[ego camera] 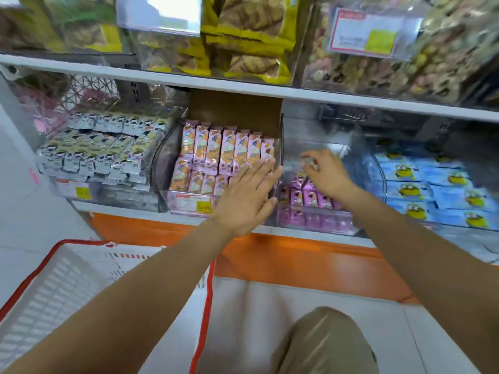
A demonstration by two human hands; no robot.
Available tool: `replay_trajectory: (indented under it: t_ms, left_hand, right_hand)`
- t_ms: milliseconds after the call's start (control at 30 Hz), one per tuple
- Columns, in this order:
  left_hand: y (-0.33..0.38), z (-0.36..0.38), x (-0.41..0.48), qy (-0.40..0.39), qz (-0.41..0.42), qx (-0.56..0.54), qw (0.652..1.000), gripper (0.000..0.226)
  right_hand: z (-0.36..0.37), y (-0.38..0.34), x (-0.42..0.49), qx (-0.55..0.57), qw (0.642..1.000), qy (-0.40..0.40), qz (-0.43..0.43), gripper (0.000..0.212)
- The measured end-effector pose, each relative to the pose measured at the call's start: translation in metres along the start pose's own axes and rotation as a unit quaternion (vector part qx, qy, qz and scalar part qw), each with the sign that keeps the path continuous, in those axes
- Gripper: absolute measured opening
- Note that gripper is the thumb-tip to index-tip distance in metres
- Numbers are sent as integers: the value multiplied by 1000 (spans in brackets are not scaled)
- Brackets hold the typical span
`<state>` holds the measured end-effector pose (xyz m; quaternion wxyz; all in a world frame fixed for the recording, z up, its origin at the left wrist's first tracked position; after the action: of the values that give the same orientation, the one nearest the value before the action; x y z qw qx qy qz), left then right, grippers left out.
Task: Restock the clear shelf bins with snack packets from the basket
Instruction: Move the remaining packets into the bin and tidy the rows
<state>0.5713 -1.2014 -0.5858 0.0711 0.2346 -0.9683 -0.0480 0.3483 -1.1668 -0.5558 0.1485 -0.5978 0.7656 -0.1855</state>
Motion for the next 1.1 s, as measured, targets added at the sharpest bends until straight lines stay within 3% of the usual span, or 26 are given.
replay_trajectory:
  t_ms: [133,367,800,1000,1100]
  left_hand:
    - [3,8,11,-13,-14,-21,1000,67]
    - [1,17,13,0,-20,16,1000,60]
    - [2,20,13,12,-29,42,999,61]
    - [3,20,13,13,-36,41,998,60]
    - [5,20,12,13,-37,41,998,60]
  right_hand:
    - [13,33,5,-36,990,-120,61,39]
    - [29,56,39,-104,973,-197,64,49]
    - [30,44,45,-58,975,-211,-45,40]
    - [33,51,50,-43,978,-201,38,52]
    - [38,47,55,-30,977,-210,25,47]
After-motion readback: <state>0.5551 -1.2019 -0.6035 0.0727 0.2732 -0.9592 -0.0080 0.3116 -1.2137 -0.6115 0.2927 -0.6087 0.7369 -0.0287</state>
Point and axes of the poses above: each hand's wrist, its own x-axis towards the middle knuckle, its own z-axis out of the palm, y = z × x, the point moved 1 cm from there along x, towards the middle knuckle, and after that the axes turned 14 degrees about -y, right-handed, at the moved point
